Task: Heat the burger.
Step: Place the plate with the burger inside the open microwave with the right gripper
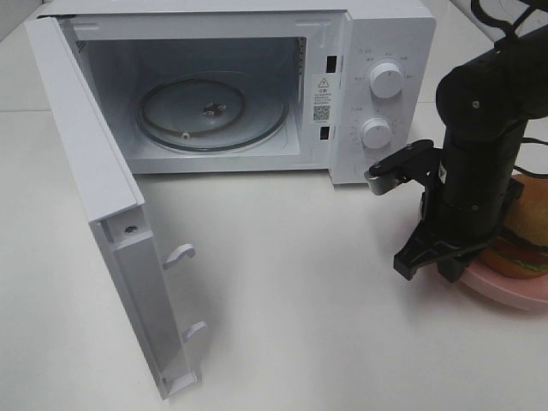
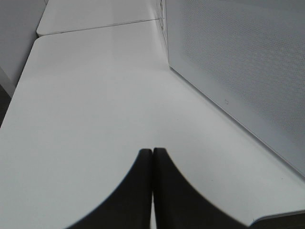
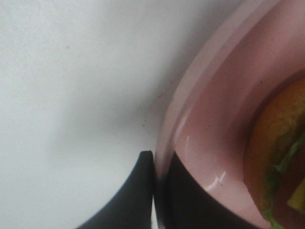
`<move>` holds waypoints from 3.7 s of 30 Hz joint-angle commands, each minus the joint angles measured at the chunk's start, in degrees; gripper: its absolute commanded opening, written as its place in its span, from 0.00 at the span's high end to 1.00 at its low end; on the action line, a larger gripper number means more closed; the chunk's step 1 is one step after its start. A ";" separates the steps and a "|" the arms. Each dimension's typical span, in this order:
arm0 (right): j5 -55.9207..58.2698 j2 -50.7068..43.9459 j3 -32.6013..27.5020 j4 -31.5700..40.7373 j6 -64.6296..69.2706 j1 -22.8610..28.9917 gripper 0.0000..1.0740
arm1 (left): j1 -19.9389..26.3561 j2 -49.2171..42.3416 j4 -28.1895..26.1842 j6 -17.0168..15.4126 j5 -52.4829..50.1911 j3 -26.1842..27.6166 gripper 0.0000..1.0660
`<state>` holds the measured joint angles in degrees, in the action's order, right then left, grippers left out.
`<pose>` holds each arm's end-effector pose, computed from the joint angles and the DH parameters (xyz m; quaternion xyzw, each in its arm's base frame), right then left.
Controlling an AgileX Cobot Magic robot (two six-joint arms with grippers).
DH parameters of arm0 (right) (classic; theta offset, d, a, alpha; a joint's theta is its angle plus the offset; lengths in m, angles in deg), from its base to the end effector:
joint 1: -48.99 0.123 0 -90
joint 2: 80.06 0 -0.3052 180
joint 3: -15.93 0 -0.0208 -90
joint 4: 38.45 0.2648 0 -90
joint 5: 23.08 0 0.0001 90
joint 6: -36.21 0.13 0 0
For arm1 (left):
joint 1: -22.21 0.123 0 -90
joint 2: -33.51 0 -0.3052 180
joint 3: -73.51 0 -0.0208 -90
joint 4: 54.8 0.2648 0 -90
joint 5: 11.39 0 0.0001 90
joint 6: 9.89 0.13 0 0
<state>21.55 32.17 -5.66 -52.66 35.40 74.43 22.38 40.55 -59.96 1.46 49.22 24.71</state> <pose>0.3043 0.1199 0.1092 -0.3099 0.9466 -0.0832 0.0319 0.0207 -0.0101 0.2687 0.0846 0.8450 0.0080 0.5279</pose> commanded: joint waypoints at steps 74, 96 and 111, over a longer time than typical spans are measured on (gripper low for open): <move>-27.73 -10.26 -8.19 -12.83 -53.06 23.78 1.00 | 0.06 -1.15 -0.34 -0.29 -0.80 0.00 1.00; -35.58 -4.70 -3.21 -12.83 -61.48 19.82 1.00 | 0.06 -1.15 -0.34 -0.34 -0.80 0.00 1.00; -32.54 0.97 6.99 -8.82 -69.10 19.82 1.00 | 0.06 -1.15 -0.34 -0.34 -0.80 0.00 1.00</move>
<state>-9.85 32.80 -0.96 -62.97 -30.83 94.42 22.38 40.55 -59.96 1.46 49.22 24.71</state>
